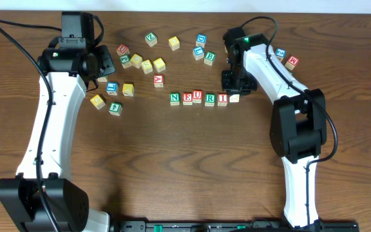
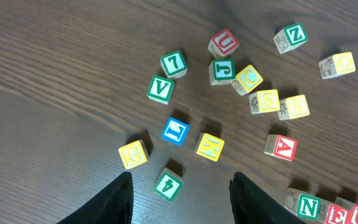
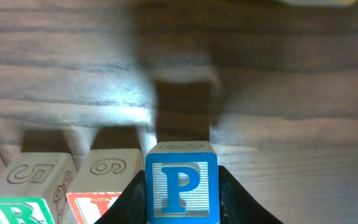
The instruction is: Spell out NEURIPS
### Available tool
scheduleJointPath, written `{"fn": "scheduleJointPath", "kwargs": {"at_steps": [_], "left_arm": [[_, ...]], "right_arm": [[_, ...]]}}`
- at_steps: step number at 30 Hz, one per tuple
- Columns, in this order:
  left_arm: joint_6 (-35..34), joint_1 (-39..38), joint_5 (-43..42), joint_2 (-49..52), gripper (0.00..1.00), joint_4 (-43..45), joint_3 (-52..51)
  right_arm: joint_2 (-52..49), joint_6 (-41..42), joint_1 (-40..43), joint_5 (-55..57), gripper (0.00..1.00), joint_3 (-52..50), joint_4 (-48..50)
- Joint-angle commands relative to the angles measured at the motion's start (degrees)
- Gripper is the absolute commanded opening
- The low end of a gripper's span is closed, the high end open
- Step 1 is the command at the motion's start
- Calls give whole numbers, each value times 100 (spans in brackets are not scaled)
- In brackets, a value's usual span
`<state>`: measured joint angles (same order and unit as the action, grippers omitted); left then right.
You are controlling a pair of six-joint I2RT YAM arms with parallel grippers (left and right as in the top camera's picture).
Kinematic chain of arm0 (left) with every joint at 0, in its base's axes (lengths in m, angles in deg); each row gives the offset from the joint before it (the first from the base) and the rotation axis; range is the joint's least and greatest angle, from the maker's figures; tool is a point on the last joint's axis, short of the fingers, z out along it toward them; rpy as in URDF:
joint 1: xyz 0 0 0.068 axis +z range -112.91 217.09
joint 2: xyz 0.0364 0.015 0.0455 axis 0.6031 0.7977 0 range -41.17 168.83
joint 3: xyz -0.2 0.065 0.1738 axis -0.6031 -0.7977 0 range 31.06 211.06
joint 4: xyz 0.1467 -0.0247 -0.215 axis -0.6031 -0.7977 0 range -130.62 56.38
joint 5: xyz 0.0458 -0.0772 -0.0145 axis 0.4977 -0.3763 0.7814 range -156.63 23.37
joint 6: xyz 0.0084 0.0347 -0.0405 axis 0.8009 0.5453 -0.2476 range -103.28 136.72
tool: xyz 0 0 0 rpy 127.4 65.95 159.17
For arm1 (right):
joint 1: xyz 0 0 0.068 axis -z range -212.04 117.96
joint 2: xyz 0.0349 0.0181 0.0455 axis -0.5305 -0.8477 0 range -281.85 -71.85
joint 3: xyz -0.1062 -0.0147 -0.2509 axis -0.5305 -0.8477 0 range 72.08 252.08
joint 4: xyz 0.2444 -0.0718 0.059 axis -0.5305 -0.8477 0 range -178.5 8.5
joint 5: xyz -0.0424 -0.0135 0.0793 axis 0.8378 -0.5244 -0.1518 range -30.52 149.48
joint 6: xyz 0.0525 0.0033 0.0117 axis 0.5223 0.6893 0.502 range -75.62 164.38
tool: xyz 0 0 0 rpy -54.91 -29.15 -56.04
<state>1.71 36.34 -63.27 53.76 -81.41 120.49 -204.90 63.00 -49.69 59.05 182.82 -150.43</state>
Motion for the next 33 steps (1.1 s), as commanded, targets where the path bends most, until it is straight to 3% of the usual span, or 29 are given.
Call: {"fn": "scheduleJointPath", "kwargs": {"at_steps": [1,12,19,24,33], "left_arm": [[-26,15,33,-20,49,-13,4],[-26,15,33,-20,49,-11,4],[-22,15,31,-20,50,50,4],[20,13,-385,-20,50,267,4],[-48,-181,-614,417,50,697,415]], "right_arm": [[59,-22,-57,-37,29,-72,-81],[63,-22,-72,-168,34,-44,-223],[382,-26,-72,-131,41,520,-483],[800,-24,-72,39,67,667,-455],[1132,-24,-72,94,72,667,-234]]}}
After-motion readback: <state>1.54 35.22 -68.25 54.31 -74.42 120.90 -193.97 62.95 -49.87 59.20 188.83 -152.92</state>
